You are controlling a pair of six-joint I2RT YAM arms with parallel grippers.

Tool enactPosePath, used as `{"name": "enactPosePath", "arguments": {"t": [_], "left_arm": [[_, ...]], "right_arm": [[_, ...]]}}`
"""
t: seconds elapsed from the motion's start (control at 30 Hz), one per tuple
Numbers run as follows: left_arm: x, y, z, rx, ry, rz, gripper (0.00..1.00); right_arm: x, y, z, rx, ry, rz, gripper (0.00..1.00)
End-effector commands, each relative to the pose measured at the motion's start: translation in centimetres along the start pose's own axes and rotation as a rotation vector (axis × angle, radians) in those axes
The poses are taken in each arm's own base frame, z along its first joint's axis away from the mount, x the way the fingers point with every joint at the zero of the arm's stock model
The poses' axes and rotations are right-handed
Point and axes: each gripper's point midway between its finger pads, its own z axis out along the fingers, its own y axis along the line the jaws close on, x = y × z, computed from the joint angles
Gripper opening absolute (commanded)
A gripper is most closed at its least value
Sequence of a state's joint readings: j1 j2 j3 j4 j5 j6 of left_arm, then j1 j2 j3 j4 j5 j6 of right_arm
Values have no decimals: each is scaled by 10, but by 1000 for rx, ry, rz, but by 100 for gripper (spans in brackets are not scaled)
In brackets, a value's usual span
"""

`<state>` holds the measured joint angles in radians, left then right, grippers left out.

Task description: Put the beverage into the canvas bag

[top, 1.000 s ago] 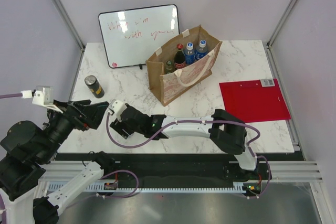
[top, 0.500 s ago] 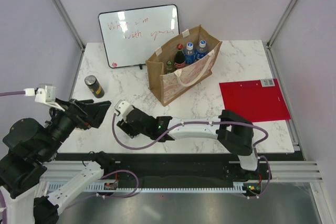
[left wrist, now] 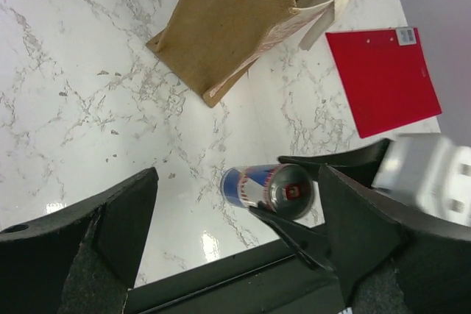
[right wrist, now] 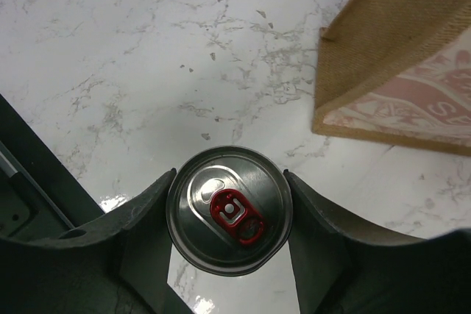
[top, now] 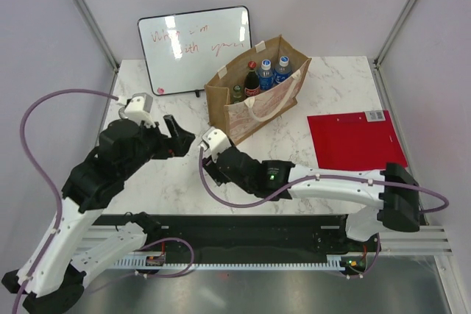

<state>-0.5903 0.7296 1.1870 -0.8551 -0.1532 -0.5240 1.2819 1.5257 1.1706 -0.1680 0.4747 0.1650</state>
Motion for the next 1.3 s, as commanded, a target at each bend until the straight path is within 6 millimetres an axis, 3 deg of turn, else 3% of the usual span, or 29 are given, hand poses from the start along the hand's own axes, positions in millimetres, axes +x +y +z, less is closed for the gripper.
{"name": "enactPosePath", "arguments": {"t": [0.0,0.13,0.27,0.33,0.37,0.43,0.47,0.5,0.57,0.73,0.97,1.1,1.27], "left_arm": [[-19,-15,28,36,-55,22,96],[-10,-6,59,-24,-16,91,97],[11,0,93,-32,87,144,96],[18,2,101,-27,121,166,96],[20,6,106,-37,131,177,95],[23,22,112,-107,123,208,94],[23,27,115,-127,112,215,94],[29,34,119,-143,131,218,94],[32,34,120,-110,154,211,94],[41,27,113,-36,176,240,94],[50,31,108,-31,180,238,95],[51,29,109,-22,183,238,95],[59,25,111,13,210,234,95]], "right_arm": [[-41,-36,-43,61,-72,66,15],[-59,-51,-64,63,-79,87,15],[-78,-64,-74,78,-73,93,13],[-83,-70,-80,86,-63,84,12],[-96,-74,-84,85,-84,90,7],[-100,-76,-83,68,-53,52,3],[-119,-83,-88,82,-82,65,1],[-117,-86,-83,107,-53,36,1],[-141,-92,-88,111,-92,46,0],[-177,-111,-85,125,-133,66,0],[-221,-172,-70,240,-201,104,0],[-229,-206,-55,313,-207,113,0],[-225,-256,-38,406,-191,121,0]]}}
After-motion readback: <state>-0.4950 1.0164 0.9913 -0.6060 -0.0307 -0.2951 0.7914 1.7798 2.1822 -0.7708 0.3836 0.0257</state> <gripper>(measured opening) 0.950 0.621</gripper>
